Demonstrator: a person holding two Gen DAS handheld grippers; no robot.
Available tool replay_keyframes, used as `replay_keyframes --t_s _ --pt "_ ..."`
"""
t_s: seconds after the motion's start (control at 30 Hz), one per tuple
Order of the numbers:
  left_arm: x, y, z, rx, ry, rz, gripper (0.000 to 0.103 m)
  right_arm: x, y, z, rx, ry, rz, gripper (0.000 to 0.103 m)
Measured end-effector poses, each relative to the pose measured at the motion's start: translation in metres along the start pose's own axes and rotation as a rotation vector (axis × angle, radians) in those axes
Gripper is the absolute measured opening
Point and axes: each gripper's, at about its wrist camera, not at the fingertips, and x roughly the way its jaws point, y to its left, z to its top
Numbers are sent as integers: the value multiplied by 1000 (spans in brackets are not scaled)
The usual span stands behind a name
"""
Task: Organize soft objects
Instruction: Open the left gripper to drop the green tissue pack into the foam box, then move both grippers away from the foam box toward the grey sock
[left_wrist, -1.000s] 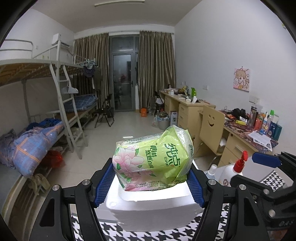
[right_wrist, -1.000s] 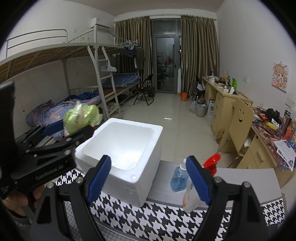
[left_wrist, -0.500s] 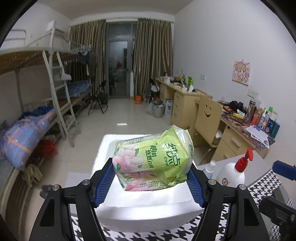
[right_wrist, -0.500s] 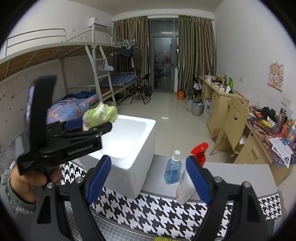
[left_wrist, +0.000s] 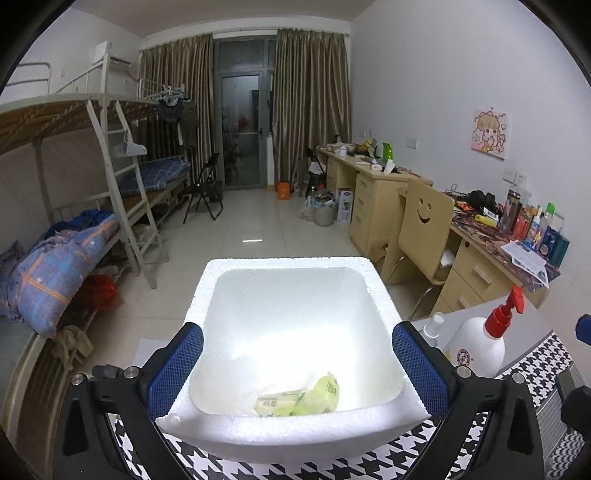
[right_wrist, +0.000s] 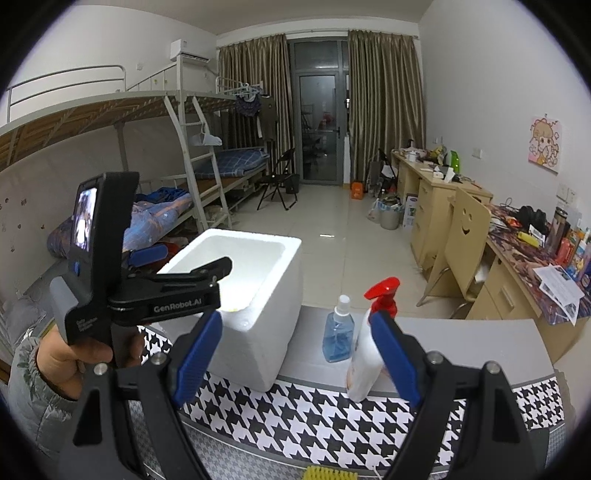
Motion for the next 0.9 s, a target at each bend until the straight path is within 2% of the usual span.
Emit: replay_keyframes --t_s 0.23,0.9 --pt "-22 -6 2 7 -31 -14 102 -10 -2 -1 11 -14 4 86" --pt "-92 -10 -25 -5 -99 -6 102 -60 7 -17 -21 -65 3 86"
